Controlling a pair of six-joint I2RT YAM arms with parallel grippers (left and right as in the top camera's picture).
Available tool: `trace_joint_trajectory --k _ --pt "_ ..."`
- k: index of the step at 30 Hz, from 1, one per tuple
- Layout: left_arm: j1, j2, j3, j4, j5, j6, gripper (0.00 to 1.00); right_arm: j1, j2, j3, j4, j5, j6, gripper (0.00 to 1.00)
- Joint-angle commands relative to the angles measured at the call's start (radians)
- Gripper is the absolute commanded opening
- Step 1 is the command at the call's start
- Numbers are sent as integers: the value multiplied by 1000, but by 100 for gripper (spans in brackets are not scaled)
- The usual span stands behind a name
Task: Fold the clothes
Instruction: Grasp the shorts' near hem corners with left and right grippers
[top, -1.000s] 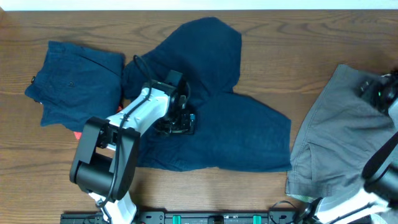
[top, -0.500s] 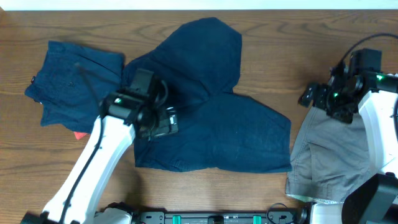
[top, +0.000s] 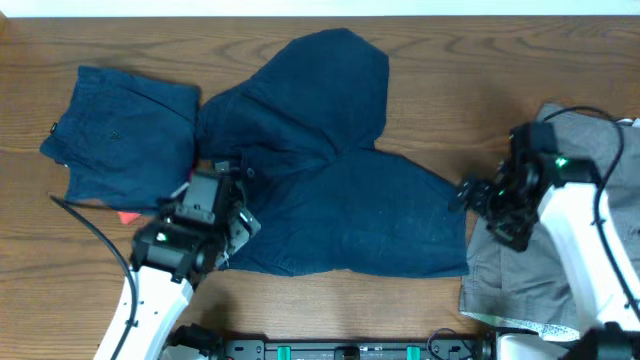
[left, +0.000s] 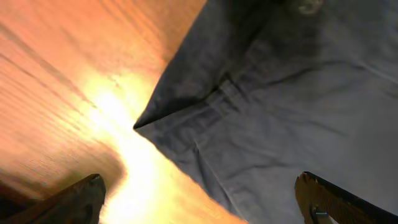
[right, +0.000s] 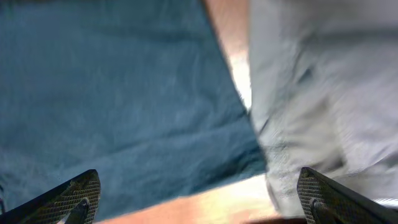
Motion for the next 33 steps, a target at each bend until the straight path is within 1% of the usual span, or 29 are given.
trace_joint_trajectory --k 1,3,5,8,12,15,17,20,23,25,27,28,29,31,32,33 --pt "3 -18 -106 79 0 -93 98 66 -30 -57 -3 -45 109 99" --pt "3 -17 -160 145 13 -104 98 97 -35 -86 -2 -78 154 99" --pt "3 -18 -210 189 19 -143 98 132 -37 -118 -2 -108 206 99" --pt "3 -18 -265 221 20 -192 98 170 -37 -149 -1 -115 264 99" --pt "3 -17 -316 290 53 -199 99 208 -37 -178 0 -103 326 99" --pt "3 -16 -353 340 56 -226 100 226 -37 -188 0 -94 359 99" --pt "3 -14 -378 359 56 -254 96 236 -37 -188 -1 -92 381 99" --pt "3 -13 -421 415 52 -257 88 248 -37 -188 -1 -84 404 99" --pt "3 -6 -449 461 53 -257 85 257 -37 -188 -2 -58 437 99" --pt "3 2 -455 467 52 -257 77 263 -37 -188 -3 -29 473 99" --pt "3 9 -457 470 51 -257 67 270 -37 -189 0 -13 513 99" --pt "3 11 -457 474 48 -257 54 275 -37 -189 0 -3 541 99" --pt "3 13 -457 478 47 -257 45 279 -37 -190 0 1 558 99" --pt "3 13 -457 488 47 -254 28 293 -37 -190 3 0 589 99" --pt "3 13 -457 496 48 -248 23 299 -37 -190 3 -3 595 99" --pt "3 12 -456 505 48 -231 14 309 -37 -190 3 -8 601 98"
